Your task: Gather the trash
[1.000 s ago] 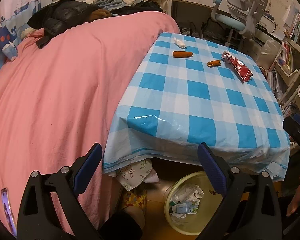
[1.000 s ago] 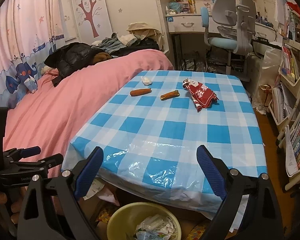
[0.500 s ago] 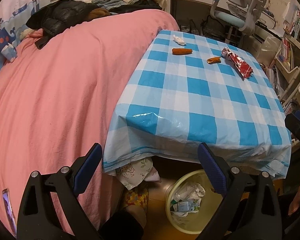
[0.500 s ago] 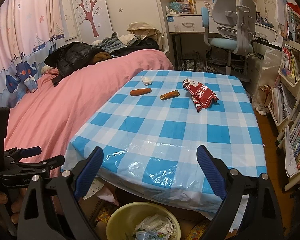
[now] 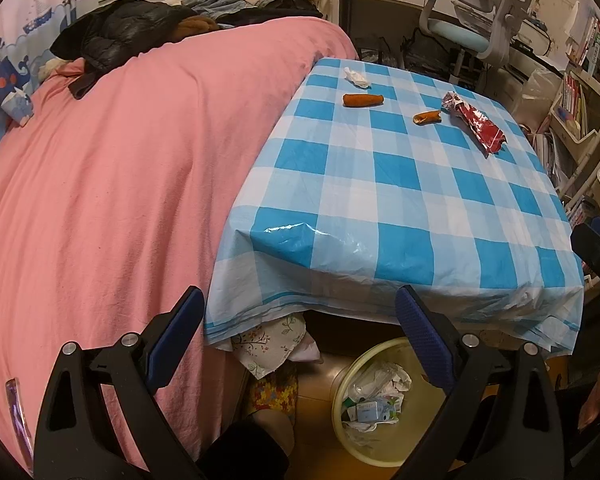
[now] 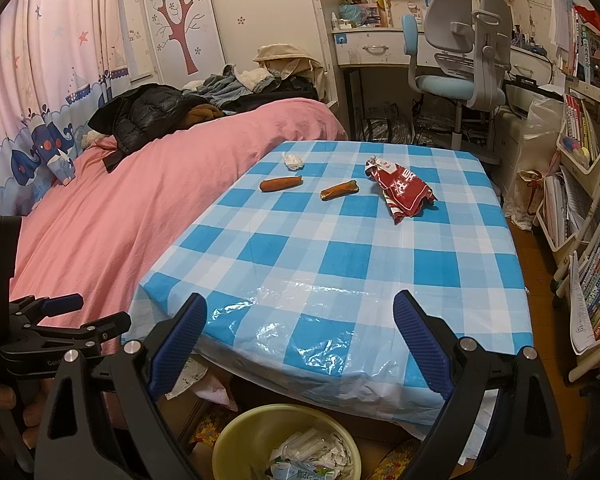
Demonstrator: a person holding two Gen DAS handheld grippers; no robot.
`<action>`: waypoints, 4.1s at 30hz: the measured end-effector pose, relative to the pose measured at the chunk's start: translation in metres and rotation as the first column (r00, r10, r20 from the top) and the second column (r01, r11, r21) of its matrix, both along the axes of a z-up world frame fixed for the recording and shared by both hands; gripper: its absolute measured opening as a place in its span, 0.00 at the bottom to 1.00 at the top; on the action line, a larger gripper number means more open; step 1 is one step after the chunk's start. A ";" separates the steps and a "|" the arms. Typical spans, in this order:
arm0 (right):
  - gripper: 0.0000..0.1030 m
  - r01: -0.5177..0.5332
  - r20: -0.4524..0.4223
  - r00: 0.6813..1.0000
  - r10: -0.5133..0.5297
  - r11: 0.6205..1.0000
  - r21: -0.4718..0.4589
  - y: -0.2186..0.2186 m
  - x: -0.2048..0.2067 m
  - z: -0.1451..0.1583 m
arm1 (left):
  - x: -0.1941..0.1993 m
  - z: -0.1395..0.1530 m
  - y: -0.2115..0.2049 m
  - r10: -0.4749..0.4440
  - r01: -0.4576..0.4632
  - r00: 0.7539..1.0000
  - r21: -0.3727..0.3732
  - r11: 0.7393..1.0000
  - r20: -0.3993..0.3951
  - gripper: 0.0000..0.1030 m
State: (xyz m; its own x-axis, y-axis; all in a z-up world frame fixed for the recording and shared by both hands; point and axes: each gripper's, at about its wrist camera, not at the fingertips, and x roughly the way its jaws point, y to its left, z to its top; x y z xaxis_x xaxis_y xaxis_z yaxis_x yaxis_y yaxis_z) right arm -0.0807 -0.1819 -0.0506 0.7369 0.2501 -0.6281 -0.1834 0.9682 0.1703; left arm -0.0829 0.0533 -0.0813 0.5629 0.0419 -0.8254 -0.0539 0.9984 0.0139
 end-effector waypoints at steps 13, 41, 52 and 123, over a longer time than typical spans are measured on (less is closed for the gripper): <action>0.88 -0.001 0.000 1.000 0.001 1.000 -0.001 0.000 0.000 0.000 | 0.001 0.000 0.000 0.000 0.000 1.000 0.001 1.000 -0.002 0.90; 0.88 -0.001 0.000 1.000 0.001 1.000 -0.002 0.001 0.000 0.000 | 0.001 0.000 -0.001 -0.001 0.001 1.000 0.004 1.000 -0.006 0.90; 0.88 -0.001 0.000 1.000 0.001 1.000 -0.003 0.001 0.000 0.000 | 0.002 -0.001 -0.001 -0.002 0.002 1.000 0.005 1.000 -0.008 0.90; 0.88 0.134 -0.133 0.982 -0.136 0.991 -0.025 -0.094 0.242 -0.059 | 0.298 -0.025 -0.073 -0.249 0.244 0.968 0.115 0.963 0.037 0.90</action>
